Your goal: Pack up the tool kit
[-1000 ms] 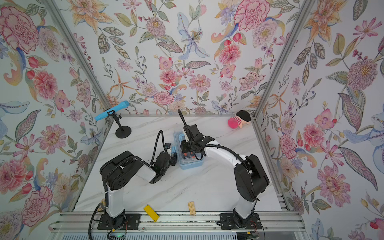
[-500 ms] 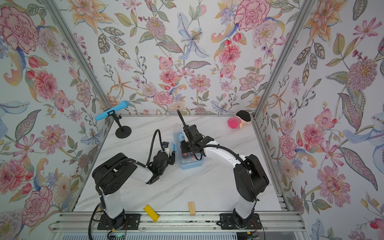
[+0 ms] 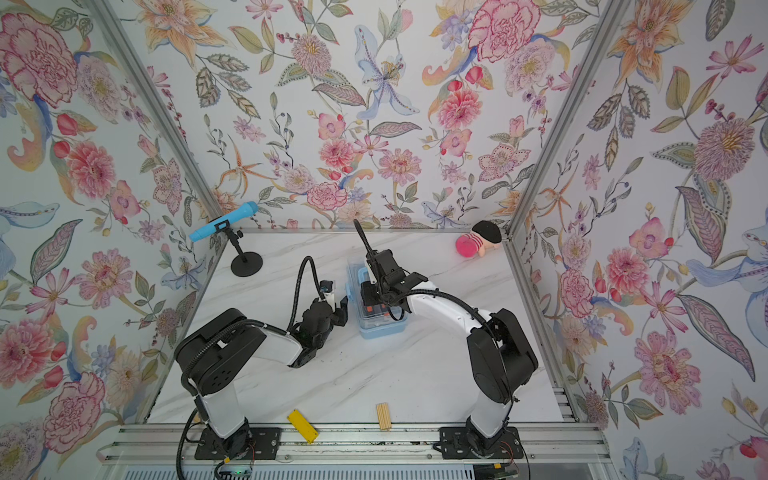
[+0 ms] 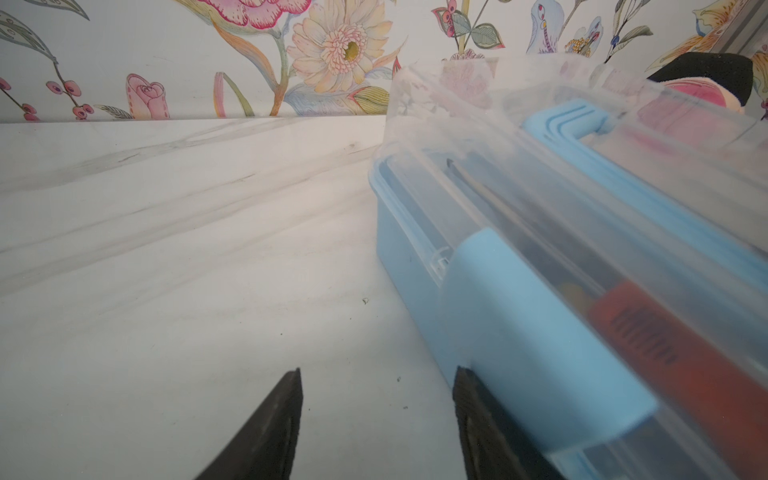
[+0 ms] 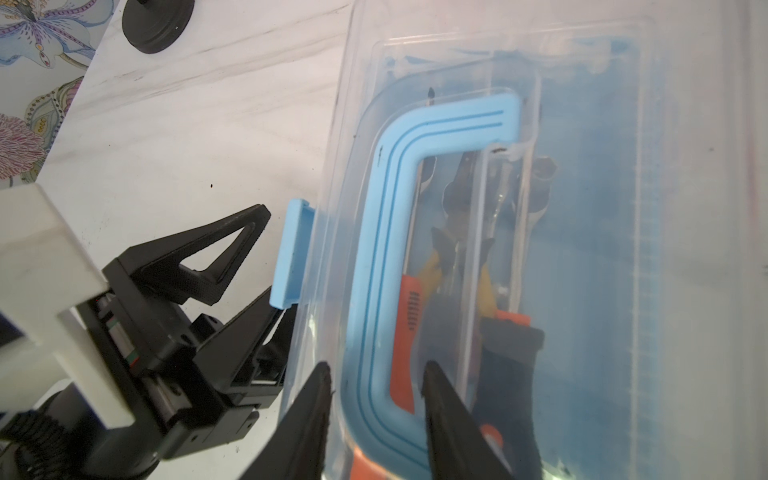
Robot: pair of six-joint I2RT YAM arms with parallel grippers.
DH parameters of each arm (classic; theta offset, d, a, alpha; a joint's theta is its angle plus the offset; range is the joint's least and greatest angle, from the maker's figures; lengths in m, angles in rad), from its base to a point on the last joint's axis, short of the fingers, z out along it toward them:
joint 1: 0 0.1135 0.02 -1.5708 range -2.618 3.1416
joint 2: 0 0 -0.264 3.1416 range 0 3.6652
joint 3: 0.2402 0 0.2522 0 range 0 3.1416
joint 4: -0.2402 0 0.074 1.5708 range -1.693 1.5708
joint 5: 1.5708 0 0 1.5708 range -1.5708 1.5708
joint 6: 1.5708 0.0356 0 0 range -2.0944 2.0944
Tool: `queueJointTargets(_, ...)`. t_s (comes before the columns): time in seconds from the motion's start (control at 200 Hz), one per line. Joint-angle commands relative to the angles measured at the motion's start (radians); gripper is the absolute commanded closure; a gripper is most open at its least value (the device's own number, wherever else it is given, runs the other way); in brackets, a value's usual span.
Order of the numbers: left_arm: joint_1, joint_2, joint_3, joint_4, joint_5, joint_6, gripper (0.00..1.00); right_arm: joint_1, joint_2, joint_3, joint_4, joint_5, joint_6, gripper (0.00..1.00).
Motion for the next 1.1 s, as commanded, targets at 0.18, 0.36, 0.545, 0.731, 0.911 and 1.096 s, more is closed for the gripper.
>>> queueJointTargets(0.18,0.001,-0.06,0.013,0.02,0.058,-0.101,0.39,0.032,0.045,-0.049,-0.179,-0.077,0.025,0.62)
queueJointTargets(0.36,0.001,-0.053,0.022,0.03,0.094,-0.147,0.41,0.032,0.045,-0.054,-0.174,-0.086,0.026,0.62)
queueJointTargets(0.545,0.004,-0.058,0.012,0.048,0.127,-0.218,0.42,0.032,0.041,-0.056,-0.172,-0.093,0.027,0.62)
queueJointTargets(0.731,0.011,-0.045,-0.008,0.114,0.172,-0.29,0.44,0.034,0.039,-0.061,-0.166,-0.093,0.032,0.63)
queueJointTargets(0.911,0.013,-0.041,0.002,0.112,0.2,-0.31,0.48,0.034,0.037,-0.071,-0.161,-0.093,0.033,0.63)
queueJointTargets(1.096,0.013,-0.022,0.006,0.14,0.231,-0.34,0.54,0.035,0.037,-0.077,-0.158,-0.092,0.034,0.63)
